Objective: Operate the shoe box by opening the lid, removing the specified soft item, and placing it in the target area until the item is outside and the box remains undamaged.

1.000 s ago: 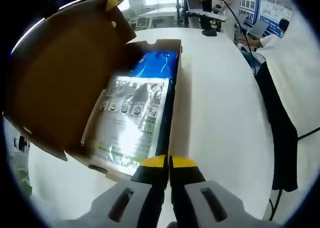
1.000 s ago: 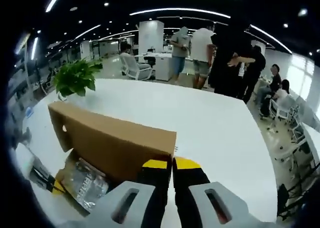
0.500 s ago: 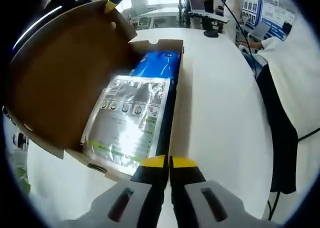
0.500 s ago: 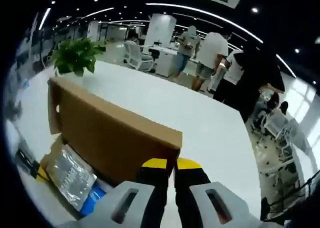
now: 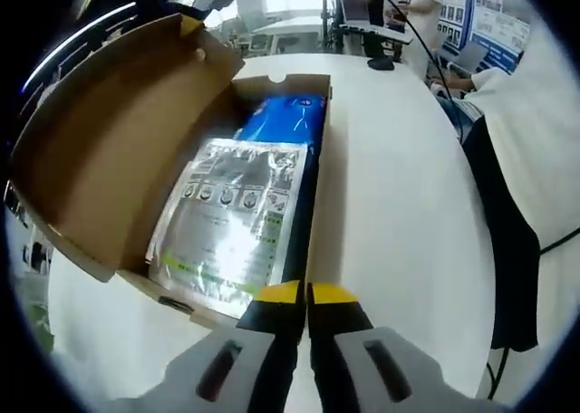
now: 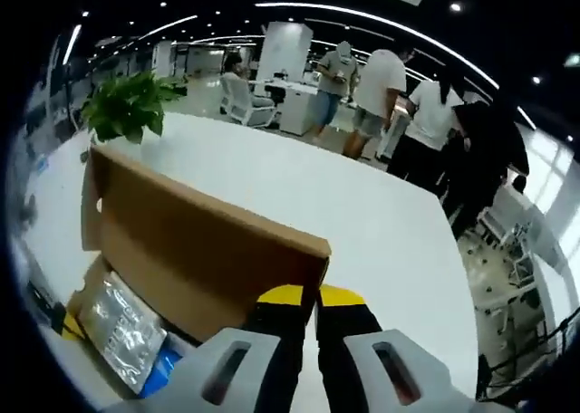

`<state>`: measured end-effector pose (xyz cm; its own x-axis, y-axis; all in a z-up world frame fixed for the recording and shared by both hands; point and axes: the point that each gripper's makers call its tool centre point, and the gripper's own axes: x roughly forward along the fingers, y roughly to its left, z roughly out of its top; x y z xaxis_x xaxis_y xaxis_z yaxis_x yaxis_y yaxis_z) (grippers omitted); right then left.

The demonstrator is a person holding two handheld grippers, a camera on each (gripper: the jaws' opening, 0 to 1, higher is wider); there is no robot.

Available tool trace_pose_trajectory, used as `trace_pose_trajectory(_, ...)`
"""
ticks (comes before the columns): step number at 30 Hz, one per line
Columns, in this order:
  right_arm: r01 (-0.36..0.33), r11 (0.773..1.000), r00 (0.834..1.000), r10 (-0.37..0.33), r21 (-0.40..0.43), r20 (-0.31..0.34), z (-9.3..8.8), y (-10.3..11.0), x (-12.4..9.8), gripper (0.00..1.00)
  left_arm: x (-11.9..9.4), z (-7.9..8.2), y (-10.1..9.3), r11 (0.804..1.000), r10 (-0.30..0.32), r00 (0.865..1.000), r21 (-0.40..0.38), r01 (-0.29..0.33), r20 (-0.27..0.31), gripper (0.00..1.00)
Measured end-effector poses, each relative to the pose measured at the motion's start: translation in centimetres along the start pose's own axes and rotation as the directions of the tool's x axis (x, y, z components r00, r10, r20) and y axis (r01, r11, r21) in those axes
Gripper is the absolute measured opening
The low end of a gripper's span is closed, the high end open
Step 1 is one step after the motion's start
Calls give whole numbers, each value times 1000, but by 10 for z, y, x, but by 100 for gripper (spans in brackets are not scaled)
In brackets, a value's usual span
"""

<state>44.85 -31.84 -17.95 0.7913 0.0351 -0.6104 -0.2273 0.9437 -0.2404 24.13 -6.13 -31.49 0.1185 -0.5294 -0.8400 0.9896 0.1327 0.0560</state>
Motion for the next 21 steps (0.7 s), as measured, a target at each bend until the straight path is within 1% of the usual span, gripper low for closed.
trace_pose_trajectory(1,16,998,1000,-17,-64,0,1,0,2,0,0,0,0,1000,0,1000,0,0,1,0)
trace_pose_trajectory(2,24,996,1000,-24,-81,-1,1,0,3,0,0,0,0,1000,0,1000,0,0,1,0)
trace_pose_trajectory(4,18,999,1000,-19,-48,-6,1,-1,7,0,0,0,0,1000,0,1000,-1,0,2,0)
trace_pose_trajectory(5,18,998,1000,-19,-65,-11,1,-1,8,0,0,1,0,1000,1,1000,5,-1,6,0)
trace_pose_trajectory(6,22,991,1000,-24,-133,-15,1,-2,9,1,0,1,0,1000,2,1000,6,-2,8,0)
trace_pose_trajectory(7,29,984,999,-33,-178,-19,1,-2,10,1,0,1,0,1000,3,1000,3,-3,10,0)
trace_pose_trajectory(8,27,987,999,-31,-155,-23,1,-1,12,1,1,1,0,1000,3,1000,3,-3,9,0)
trace_pose_trajectory(9,15,994,999,-19,-110,-30,1,-2,13,1,1,1,0,1000,3,1000,3,-3,8,0)
trace_pose_trajectory(10,0,999,999,-1,-35,-34,1,-1,15,1,1,1,0,1000,2,1000,4,-2,6,0)
trace_pose_trajectory(12,-23,997,999,27,75,-43,1,-3,19,0,1,2,0,1000,3,1000,6,-3,8,0)
trace_pose_trajectory(14,-35,992,998,39,118,-38,0,-4,22,0,1,2,0,1000,5,1000,5,-5,8,0)
trace_pose_trajectory(21,-42,993,998,46,111,-33,-2,-3,31,0,2,2,1,1000,14,1000,5,-14,7,0)
